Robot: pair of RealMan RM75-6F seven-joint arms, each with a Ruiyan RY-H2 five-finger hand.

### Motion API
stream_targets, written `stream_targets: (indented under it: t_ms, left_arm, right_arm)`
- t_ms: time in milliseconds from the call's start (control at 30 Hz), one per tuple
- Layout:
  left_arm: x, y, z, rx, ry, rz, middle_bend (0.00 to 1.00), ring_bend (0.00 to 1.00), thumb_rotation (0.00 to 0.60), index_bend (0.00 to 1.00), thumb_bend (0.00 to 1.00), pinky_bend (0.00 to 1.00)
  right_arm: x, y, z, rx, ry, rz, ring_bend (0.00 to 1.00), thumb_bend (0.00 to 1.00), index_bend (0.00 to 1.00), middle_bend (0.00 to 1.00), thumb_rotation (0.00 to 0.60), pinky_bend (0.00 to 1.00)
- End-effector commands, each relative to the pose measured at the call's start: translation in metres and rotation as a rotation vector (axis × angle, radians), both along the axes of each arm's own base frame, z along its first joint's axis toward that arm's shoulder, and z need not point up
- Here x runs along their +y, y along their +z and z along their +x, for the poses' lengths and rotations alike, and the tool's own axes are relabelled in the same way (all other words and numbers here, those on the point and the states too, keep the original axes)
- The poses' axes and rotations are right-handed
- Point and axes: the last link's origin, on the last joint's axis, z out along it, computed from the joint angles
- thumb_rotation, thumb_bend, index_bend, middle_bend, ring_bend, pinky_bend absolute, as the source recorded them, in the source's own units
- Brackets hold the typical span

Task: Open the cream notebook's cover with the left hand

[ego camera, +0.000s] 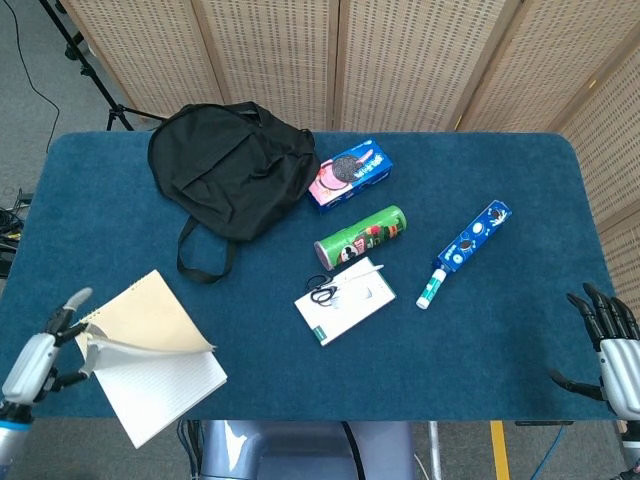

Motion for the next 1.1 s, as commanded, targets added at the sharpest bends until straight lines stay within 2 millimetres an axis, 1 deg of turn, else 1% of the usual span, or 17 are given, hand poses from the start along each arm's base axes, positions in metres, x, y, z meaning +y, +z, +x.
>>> stream_targets:
  t_ms: [33, 100, 167, 200, 300, 333, 400, 467, 667, 767, 933, 967, 1000, 1033, 1067, 1100]
  left_arm:
    - [0.049, 0.02, 0.009, 0.074, 0.09, 0.13, 0.0, 0.0, 0.6, 0.76, 0.57, 0.0]
    - [0.06, 0.023, 0.009, 0.097, 0.117, 0.162, 0.0, 0.0, 0.6, 0.76, 0.57, 0.0]
    - [0.076, 0.029, 0.009, 0.156, 0.152, 0.224, 0.0, 0.0, 0.6, 0.76, 0.57, 0.0]
    - [0.086, 0.033, 0.007, 0.217, 0.168, 0.269, 0.0, 0.0, 0.6, 0.76, 0.57, 0.0]
    - [0.109, 0.034, 0.004, 0.354, 0.225, 0.364, 0.0, 0.0, 0.6, 0.76, 0.57, 0.0]
    - [0.121, 0.043, -0.002, 0.493, 0.248, 0.446, 0.0, 0.0, 0.6, 0.76, 0.57, 0.0]
    - [0.134, 0.038, -0.006, 0.624, 0.299, 0.513, 0.0, 0.0, 0.6, 0.76, 0.57, 0.0]
    - [0.147, 0.035, -0.011, 0.683, 0.357, 0.532, 0.0, 0.0, 0.6, 0.77, 0.57, 0.0]
    - [0.175, 0.035, -0.03, 0.781, 0.492, 0.545, 0.0, 0.0, 0.6, 0.77, 0.57, 0.0]
    - [0.184, 0.037, -0.038, 0.816, 0.559, 0.538, 0.0, 0.0, 0.6, 0.77, 0.57, 0.0]
    - [0.194, 0.037, -0.051, 0.866, 0.643, 0.497, 0.0, 0.0, 0.6, 0.77, 0.56, 0.0]
    - [0.196, 0.037, -0.053, 0.873, 0.651, 0.483, 0.0, 0.0, 0.6, 0.73, 0.54, 0.0]
    - [0.197, 0.036, -0.054, 0.869, 0.649, 0.471, 0.0, 0.0, 0.6, 0.65, 0.49, 0.0]
    - [0.197, 0.035, -0.055, 0.852, 0.645, 0.458, 0.0, 0.0, 0.6, 0.47, 0.38, 0.0]
    - [0.198, 0.035, -0.056, 0.82, 0.64, 0.448, 0.0, 0.0, 0.6, 0.24, 0.24, 0.0]
    - [0.197, 0.035, -0.056, 0.795, 0.637, 0.445, 0.0, 0.0, 0.6, 0.12, 0.15, 0.0]
  right_arm:
    - [0.0, 0.0, 0.0, 0.0, -0.001, 0.0, 0.0, 0.0, 0.08, 0.0, 0.6, 0.0]
    - [0.0, 0.0, 0.0, 0.0, -0.002, 0.001, 0.0, 0.0, 0.08, 0.0, 0.6, 0.0]
    - [0.0, -0.001, 0.0, -0.001, -0.001, 0.003, 0.0, 0.0, 0.08, 0.0, 0.6, 0.0]
    - [0.0, -0.001, 0.0, 0.0, -0.001, 0.003, 0.0, 0.0, 0.08, 0.0, 0.6, 0.0]
    - [0.0, -0.001, 0.0, 0.0, -0.001, 0.004, 0.0, 0.0, 0.08, 0.0, 0.6, 0.0]
    - [0.0, -0.001, 0.0, 0.001, -0.003, 0.002, 0.0, 0.0, 0.08, 0.0, 0.6, 0.0]
    - [-0.001, 0.0, -0.001, -0.001, -0.006, 0.002, 0.0, 0.0, 0.08, 0.0, 0.6, 0.0]
    - [-0.001, 0.001, -0.002, -0.002, -0.01, -0.001, 0.0, 0.0, 0.08, 0.0, 0.6, 0.0]
    - [-0.002, 0.001, -0.003, -0.001, -0.017, -0.001, 0.0, 0.0, 0.08, 0.0, 0.6, 0.0]
    - [-0.003, 0.0, -0.004, 0.003, -0.023, 0.002, 0.0, 0.0, 0.08, 0.0, 0.6, 0.0]
    - [-0.004, -0.002, -0.004, 0.008, -0.023, 0.005, 0.0, 0.0, 0.08, 0.0, 0.6, 0.0]
    - [-0.004, -0.003, -0.004, 0.009, -0.023, 0.007, 0.0, 0.0, 0.08, 0.0, 0.6, 0.0]
    - [-0.004, -0.004, -0.004, 0.009, -0.024, 0.009, 0.0, 0.0, 0.08, 0.0, 0.6, 0.0]
    - [-0.004, -0.004, -0.004, 0.011, -0.025, 0.01, 0.0, 0.0, 0.08, 0.0, 0.6, 0.0]
    - [-0.004, -0.005, -0.004, 0.013, -0.026, 0.011, 0.0, 0.0, 0.08, 0.0, 0.6, 0.0]
    - [-0.004, -0.005, -0.004, 0.013, -0.026, 0.011, 0.0, 0.0, 0.08, 0.0, 0.6, 0.0]
